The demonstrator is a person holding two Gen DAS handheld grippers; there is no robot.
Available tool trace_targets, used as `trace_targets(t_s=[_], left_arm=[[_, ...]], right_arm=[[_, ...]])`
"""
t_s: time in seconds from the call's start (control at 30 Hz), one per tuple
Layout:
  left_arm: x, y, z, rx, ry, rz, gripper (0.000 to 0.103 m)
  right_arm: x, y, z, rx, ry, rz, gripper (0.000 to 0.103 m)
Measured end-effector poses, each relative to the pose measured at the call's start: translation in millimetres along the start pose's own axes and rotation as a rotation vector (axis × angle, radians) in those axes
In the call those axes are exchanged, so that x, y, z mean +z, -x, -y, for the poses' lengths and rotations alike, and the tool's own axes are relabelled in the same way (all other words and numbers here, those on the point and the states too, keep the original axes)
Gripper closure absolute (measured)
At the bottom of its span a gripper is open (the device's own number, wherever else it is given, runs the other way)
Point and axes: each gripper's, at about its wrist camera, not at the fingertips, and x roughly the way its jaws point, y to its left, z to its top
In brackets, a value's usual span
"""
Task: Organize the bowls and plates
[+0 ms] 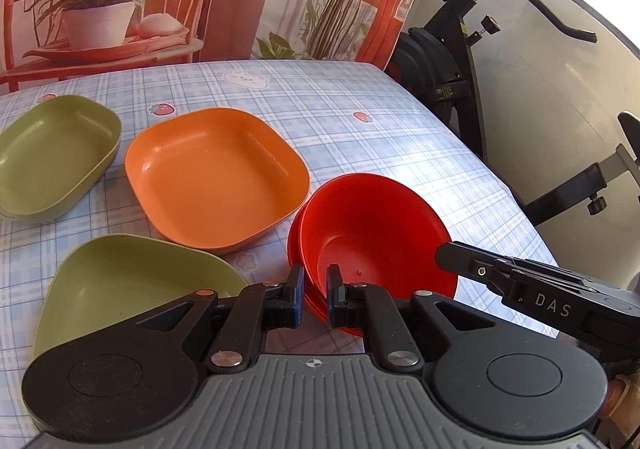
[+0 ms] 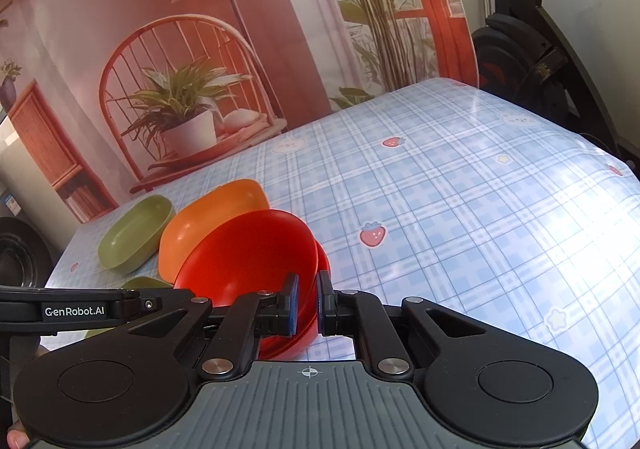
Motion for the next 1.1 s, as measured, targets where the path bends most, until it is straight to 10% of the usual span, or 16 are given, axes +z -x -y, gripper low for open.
trace_targets(t_s=[0.2, 1.1], left_arm=[[-0.2, 4.6, -0.3, -0.007, -0.005, 0.009, 0.066], [-35.5, 93.9, -110.3, 0.158, 0.145, 0.123, 0.066]], right_arm=[[2.7, 4.7, -5.4, -0.007, 0.024, 0.022, 0.091], [-10.9, -11.3, -107.9, 0.150, 0.206, -0.068, 0.091]])
